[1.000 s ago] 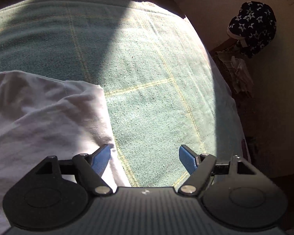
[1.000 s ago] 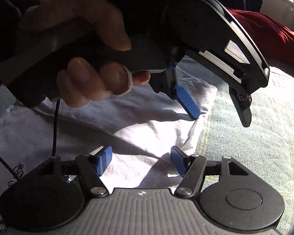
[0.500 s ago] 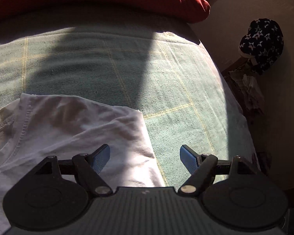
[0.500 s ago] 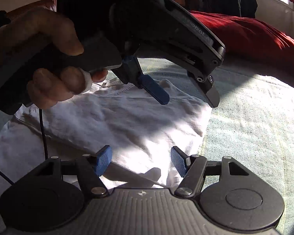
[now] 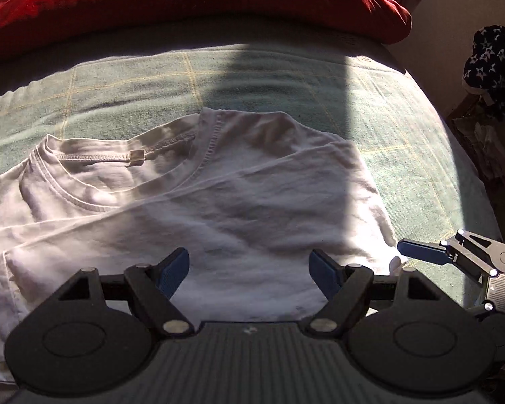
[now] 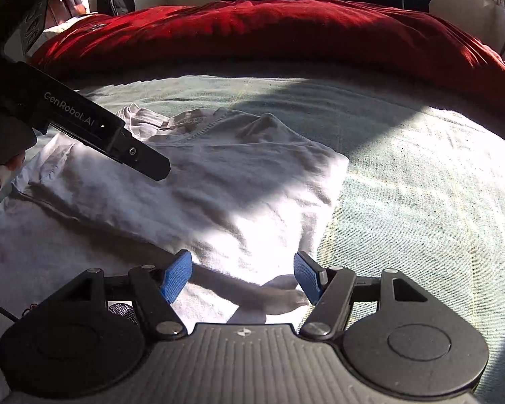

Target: Fold clothes

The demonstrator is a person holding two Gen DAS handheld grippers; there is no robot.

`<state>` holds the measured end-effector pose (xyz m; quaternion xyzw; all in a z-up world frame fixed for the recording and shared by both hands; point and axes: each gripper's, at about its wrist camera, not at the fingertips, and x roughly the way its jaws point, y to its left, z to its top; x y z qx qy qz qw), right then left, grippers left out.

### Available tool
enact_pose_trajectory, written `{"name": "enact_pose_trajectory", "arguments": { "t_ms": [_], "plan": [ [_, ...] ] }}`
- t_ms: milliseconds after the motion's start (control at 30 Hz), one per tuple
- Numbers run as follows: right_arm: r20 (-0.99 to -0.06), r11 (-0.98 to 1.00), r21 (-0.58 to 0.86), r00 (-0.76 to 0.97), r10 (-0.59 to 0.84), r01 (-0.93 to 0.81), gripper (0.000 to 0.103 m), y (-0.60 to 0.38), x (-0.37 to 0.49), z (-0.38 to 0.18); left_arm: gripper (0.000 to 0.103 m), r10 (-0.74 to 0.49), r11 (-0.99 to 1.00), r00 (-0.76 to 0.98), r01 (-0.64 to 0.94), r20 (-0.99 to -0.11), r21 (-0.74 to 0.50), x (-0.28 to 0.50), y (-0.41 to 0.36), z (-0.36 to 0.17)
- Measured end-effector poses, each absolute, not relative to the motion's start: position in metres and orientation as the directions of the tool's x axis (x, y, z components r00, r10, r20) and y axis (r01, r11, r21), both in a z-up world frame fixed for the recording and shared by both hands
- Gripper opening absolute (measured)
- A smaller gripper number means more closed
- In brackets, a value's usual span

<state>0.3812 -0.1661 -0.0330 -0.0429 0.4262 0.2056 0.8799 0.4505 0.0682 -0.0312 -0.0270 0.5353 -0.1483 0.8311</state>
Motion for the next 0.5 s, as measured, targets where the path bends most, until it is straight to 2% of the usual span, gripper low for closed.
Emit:
{"name": "enact_pose_trajectory", "arguments": {
  "t_ms": [500],
  "plan": [
    [-0.810, 0.893, 0.053, 0.504, 0.301, -0.448, 0.071, -0.122, 0.378, -0.034, 0.078, -0.169, 0.986, 0.412, 0.069, -0.895, -0.155, 0.414, 0.157, -0.050]
  ]
}}
